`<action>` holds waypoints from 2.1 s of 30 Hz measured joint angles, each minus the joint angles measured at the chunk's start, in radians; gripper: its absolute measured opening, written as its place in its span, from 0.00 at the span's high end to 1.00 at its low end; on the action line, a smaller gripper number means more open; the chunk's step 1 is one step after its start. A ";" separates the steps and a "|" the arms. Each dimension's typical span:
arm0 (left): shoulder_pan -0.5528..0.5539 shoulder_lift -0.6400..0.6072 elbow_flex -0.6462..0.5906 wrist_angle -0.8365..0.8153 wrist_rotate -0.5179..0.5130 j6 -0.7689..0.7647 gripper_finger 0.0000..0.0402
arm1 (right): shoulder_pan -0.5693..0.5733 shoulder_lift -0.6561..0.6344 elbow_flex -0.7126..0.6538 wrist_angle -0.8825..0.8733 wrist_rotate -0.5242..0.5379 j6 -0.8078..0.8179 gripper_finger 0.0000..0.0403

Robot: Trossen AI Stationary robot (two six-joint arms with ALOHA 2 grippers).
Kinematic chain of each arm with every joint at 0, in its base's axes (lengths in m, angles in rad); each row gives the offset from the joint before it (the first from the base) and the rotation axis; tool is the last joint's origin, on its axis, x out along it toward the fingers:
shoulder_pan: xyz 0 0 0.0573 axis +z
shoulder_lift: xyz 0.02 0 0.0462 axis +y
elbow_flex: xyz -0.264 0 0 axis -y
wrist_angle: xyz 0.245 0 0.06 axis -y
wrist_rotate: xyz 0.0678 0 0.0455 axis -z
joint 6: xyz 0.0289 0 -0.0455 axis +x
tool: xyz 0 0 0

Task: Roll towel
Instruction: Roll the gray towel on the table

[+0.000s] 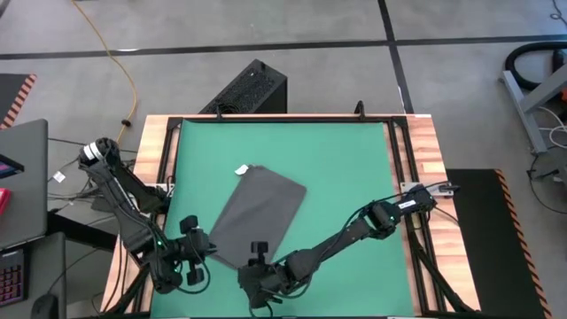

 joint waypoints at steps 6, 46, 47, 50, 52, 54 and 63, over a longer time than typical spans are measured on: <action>-0.005 0.000 0.000 0.010 -0.016 -0.010 0.89 | 0.003 0.021 0.002 0.031 -0.007 0.056 0.72; -0.004 0.000 0.000 0.229 -0.137 0.025 0.89 | 0.190 0.039 0.024 -0.923 -0.176 0.287 0.96; -0.004 0.000 0.000 0.259 -0.137 0.056 0.89 | 0.198 0.031 0.024 -0.937 -0.178 0.296 0.96; 0.002 0.000 0.000 0.351 -0.138 0.148 0.89 | 0.223 -0.027 0.024 -0.944 -0.164 0.330 0.95; 0.011 0.000 0.000 0.406 -0.138 0.213 0.89 | 0.238 -0.072 0.025 -0.926 -0.137 0.366 0.94; 0.016 0.000 0.000 0.448 -0.138 0.271 0.89 | 0.251 -0.112 0.025 -0.851 -0.095 0.359 0.92; 0.022 0.000 0.000 0.299 -0.111 0.259 0.89 | 0.183 -0.142 0.027 -0.235 0.024 0.115 0.74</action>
